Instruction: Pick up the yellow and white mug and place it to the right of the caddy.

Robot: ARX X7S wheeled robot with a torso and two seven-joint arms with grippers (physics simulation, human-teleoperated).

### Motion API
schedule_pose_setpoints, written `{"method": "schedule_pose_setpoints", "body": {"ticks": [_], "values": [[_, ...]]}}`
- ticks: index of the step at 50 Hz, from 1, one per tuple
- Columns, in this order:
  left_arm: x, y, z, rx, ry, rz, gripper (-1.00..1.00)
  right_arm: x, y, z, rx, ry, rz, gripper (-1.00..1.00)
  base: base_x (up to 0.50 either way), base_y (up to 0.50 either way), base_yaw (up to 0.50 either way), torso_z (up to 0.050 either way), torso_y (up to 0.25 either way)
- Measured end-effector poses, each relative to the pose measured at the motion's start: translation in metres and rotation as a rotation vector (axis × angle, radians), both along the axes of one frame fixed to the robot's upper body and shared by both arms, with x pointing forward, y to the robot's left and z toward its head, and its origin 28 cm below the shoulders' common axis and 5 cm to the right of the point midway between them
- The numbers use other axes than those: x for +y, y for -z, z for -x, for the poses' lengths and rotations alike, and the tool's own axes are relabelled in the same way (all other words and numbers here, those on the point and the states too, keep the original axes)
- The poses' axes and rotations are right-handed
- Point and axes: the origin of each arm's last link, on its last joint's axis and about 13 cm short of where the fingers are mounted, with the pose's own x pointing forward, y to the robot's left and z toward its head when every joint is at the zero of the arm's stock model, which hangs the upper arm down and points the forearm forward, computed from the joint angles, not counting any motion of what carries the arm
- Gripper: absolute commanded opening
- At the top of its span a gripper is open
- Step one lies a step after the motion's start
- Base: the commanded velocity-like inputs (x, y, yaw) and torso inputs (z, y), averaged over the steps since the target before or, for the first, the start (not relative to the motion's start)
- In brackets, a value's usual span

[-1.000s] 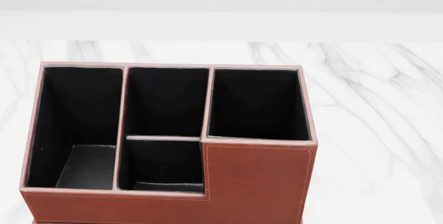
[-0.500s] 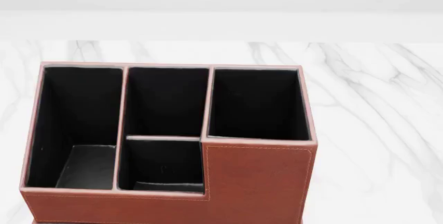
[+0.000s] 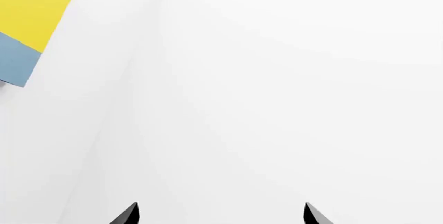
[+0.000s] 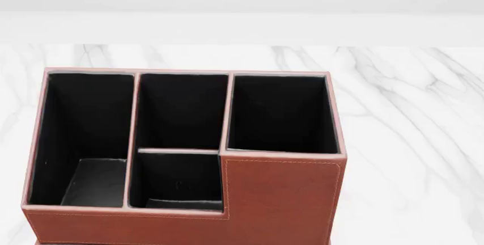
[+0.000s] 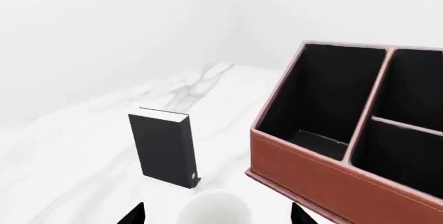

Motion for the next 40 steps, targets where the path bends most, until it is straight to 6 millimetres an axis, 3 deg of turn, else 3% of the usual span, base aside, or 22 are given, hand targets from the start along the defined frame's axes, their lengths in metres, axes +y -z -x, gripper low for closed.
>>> {"method": "schedule_pose_setpoints", "body": {"ticks": [40], "values": [[-0.001,0.001,-0.001,0.000,-0.001,-0.002,1.00,0.001,0.031,-0.010,0.101,-0.016,0.059,1.00,0.00,0.00,0.00,0.000,0.000]]}}
